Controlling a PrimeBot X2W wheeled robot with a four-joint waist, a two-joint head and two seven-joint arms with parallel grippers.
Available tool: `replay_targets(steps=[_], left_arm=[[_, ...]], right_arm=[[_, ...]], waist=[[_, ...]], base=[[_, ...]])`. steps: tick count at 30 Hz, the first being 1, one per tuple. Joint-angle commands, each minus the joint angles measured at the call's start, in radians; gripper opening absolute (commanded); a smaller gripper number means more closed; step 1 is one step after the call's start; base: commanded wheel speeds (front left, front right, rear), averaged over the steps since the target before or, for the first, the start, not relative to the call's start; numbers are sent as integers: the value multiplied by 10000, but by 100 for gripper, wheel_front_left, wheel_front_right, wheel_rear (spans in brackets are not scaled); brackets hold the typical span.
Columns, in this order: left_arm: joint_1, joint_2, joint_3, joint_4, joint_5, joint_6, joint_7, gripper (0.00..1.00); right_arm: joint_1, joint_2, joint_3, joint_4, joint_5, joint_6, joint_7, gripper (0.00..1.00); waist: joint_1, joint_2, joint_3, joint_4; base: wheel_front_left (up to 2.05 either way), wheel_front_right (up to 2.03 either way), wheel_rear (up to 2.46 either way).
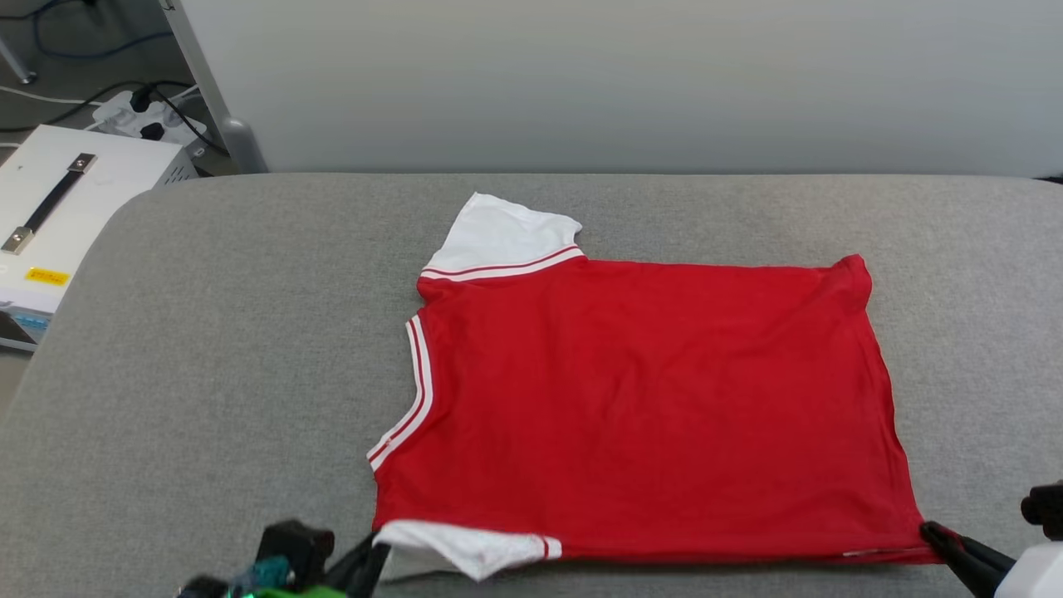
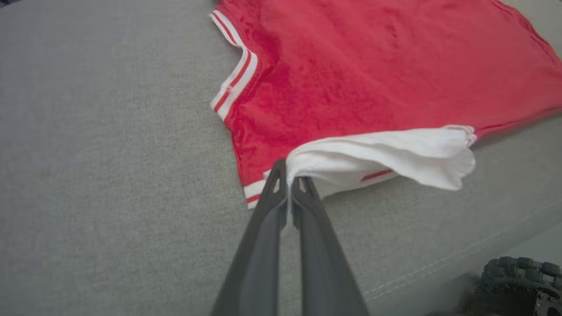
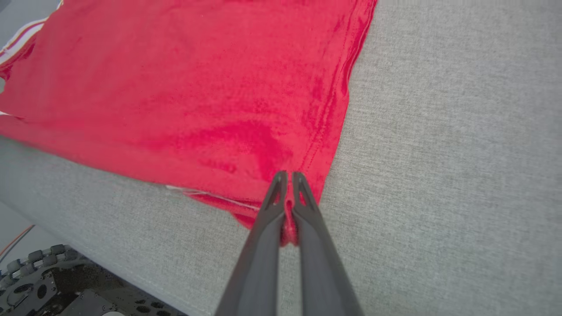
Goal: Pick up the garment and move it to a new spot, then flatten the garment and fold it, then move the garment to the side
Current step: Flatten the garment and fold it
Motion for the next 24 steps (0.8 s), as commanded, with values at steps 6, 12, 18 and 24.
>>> replay_targets(steps=[6,12,18,24], left_arm=[[-2313,22,127,614,638,-903,356,0],[-4050,-199,62,1586,927,-1845,730,0],[-5293,-691,-184,3128,1083,-2682,922,0],[-5735,-1195,-530,4693,1067,-3132,786,0]], right_arm=[[-551,406,-1069,-538,-512,-7,784,0],[-1284,758,-1667,-895,-850,-7,1466,0],[-2334,1028,-1707,-731,-1114,-7,2198,0],[-3476,1399,-1332,-30,-1406,-7,2439,0]], waist=[[1,0,799,-163],[1,0,1637,-385],[1,0,2360,-560],[1,0,2786,-621]], base=[[0,0,0],[0,0,0],[0,0,0],[0,0,0]])
